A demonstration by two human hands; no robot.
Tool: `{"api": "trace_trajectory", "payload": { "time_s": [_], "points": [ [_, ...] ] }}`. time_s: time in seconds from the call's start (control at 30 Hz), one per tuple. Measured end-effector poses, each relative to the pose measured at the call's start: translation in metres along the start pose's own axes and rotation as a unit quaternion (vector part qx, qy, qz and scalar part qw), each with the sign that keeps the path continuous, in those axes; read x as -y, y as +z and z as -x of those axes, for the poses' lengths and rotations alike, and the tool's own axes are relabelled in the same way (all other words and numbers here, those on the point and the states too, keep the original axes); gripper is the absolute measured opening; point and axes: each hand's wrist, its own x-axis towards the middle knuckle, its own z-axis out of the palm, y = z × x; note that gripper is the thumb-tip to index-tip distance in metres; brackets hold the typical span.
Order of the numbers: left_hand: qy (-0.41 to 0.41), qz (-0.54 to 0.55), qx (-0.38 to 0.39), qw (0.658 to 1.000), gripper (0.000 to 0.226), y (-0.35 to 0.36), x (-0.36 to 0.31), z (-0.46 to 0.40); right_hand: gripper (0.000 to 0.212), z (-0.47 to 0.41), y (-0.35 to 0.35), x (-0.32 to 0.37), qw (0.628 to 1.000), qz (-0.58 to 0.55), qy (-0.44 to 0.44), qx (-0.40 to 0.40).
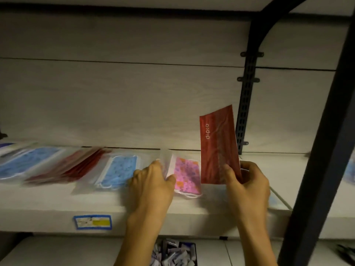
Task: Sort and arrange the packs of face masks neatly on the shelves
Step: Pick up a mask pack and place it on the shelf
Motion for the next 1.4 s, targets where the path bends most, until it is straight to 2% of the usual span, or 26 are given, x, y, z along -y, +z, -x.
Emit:
{"api": "trace_trajectory", "payload": {
  "time_s": [0.2,0.47,0.7,0.9,1.07,1.23,1.4],
  "points": [
    [0.069,0.031,-0.033,0.997,0.047,-0.013,0.009,-0.001,0.019,0.015,0.005,0.009,0.999,0.008,-0.019,-0.038],
    [0.121,0.028,-0.058,0.991,0.041,-0.032,0.028,0.009,0.016,0.033,0.008,0.019,0.999,0.003,-0.023,-0.037],
    [0.096,-0.016,-0.075,0.992,0.037,-0.058,0.050,0.030,0.021,0.051,0.008,0.040,0.999,-0.017,-0.037,-0.013],
    [0.073,-0.013,-0.119,0.990,0.029,-0.072,0.070,0.067,0.019,0.079,0.003,0.047,0.998,-0.045,-0.030,0.033],
    [0.066,-0.014,-0.123,0.990,0.027,-0.078,0.086,0.079,0.020,0.100,0.013,0.050,0.998,-0.036,-0.023,0.048],
    [0.068,-0.009,-0.135,0.988,0.028,-0.093,0.115,0.063,0.019,0.110,0.046,0.066,0.997,-0.032,-0.040,0.052],
    [0.079,-0.003,-0.142,0.987,0.027,-0.120,0.165,0.027,0.019,0.126,0.110,0.081,0.997,-0.017,-0.045,0.063]
  ]
}}
